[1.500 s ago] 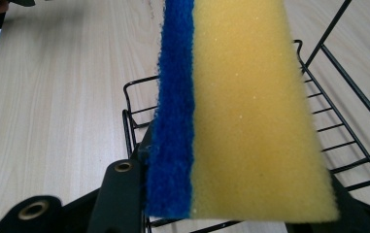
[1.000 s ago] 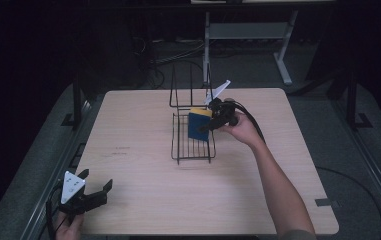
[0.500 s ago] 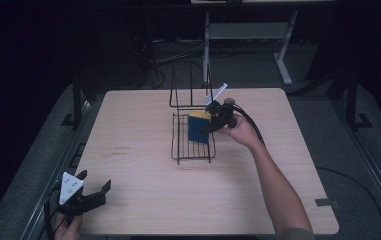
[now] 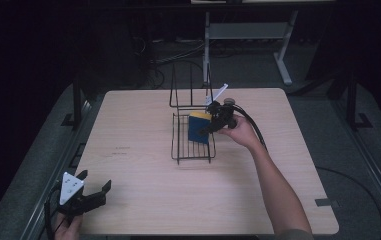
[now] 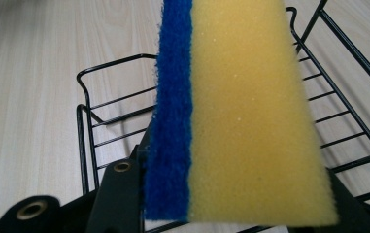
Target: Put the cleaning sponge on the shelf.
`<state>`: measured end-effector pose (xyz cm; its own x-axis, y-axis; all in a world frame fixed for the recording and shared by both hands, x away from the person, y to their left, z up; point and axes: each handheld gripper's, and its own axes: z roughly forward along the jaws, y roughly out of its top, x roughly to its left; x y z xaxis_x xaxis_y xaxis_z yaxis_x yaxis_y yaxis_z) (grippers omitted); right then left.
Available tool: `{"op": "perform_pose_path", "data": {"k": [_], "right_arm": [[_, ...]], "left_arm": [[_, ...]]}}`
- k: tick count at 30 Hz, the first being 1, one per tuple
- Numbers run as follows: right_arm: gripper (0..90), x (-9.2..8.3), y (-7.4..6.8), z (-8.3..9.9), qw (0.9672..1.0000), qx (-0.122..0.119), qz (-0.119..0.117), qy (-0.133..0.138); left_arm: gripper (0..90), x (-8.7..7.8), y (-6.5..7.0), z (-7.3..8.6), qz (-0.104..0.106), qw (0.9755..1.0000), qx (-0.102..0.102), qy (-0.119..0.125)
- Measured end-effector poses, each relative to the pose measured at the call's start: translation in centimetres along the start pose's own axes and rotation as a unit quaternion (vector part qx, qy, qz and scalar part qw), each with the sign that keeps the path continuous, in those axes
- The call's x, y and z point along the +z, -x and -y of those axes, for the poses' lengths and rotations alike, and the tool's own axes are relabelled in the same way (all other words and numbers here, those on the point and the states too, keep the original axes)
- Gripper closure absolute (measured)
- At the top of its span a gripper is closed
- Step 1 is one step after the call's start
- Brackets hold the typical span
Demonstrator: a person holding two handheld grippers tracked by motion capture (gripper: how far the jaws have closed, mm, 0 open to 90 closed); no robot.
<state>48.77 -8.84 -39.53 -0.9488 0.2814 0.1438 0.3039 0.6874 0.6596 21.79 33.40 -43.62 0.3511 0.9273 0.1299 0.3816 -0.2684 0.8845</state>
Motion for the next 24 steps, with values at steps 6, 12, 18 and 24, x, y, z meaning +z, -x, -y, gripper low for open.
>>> {"op": "perform_pose_path", "data": {"k": [6,12,18,24], "right_arm": [[51.6,0.30,-0.07,-0.09,1.0000,0.003,-0.001,-0.007],[40.2,0.59,-0.17,-0.14,0.9998,0.010,0.000,-0.014],[37.4,0.55,-0.22,-0.11,0.9998,0.016,-0.006,-0.011],[35.5,0.55,-0.50,-0.23,0.9998,0.013,-0.008,-0.010]], "left_arm": [[13.9,0.01,0.03,-0.05,0.000,1.0000,0.000,0.001],[13.9,-0.03,0.06,-0.07,0.001,1.0000,0.001,0.001],[13.9,-0.04,0.03,-0.06,0.001,1.0000,0.000,0.001],[13.9,-0.08,0.05,-0.09,0.002,1.0000,0.001,0.002]]}}
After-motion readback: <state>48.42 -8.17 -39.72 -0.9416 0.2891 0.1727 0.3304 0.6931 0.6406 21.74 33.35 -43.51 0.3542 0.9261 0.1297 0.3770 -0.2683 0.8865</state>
